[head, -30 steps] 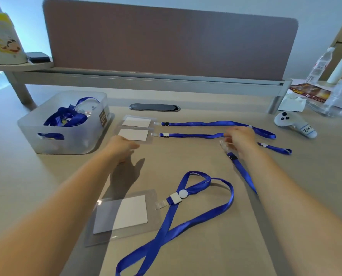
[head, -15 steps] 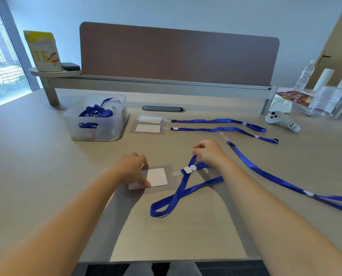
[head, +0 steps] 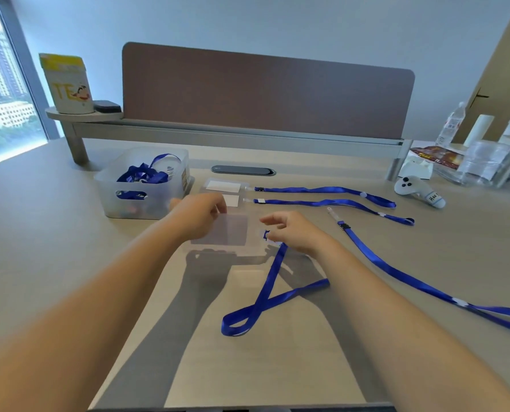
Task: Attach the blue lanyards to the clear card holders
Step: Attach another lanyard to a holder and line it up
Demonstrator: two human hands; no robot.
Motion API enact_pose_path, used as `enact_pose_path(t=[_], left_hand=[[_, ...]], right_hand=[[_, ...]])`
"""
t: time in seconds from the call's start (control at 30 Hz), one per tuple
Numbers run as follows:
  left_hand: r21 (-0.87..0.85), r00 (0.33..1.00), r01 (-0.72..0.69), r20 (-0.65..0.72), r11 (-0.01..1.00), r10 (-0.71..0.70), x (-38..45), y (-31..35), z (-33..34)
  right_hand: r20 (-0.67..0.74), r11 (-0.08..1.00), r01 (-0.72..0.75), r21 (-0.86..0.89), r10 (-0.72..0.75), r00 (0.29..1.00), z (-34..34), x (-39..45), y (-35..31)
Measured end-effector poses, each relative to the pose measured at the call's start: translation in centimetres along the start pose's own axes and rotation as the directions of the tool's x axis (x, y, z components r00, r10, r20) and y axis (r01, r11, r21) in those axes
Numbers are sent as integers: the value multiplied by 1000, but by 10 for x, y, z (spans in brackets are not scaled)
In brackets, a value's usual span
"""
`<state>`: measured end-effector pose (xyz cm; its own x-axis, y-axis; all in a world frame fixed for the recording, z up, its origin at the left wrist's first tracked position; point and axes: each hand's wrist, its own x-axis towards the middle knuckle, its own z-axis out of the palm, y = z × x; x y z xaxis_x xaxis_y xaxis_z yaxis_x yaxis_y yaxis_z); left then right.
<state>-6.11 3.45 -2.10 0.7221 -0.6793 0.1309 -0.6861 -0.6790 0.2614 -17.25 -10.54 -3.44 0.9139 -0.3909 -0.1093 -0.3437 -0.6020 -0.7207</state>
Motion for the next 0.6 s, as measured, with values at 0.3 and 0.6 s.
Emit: enact_pose_path(t=[0.3,0.6], left_hand=[[-33,997,40,-59,999,-42,4,-6,-14],[-376,981,84,-134,923,-144,-2,2,-2]], right_hand=[[-15,998,48,29,-48,999,0,2,-7],[-136,945,62,321,-19,990,-2,5,-21]])
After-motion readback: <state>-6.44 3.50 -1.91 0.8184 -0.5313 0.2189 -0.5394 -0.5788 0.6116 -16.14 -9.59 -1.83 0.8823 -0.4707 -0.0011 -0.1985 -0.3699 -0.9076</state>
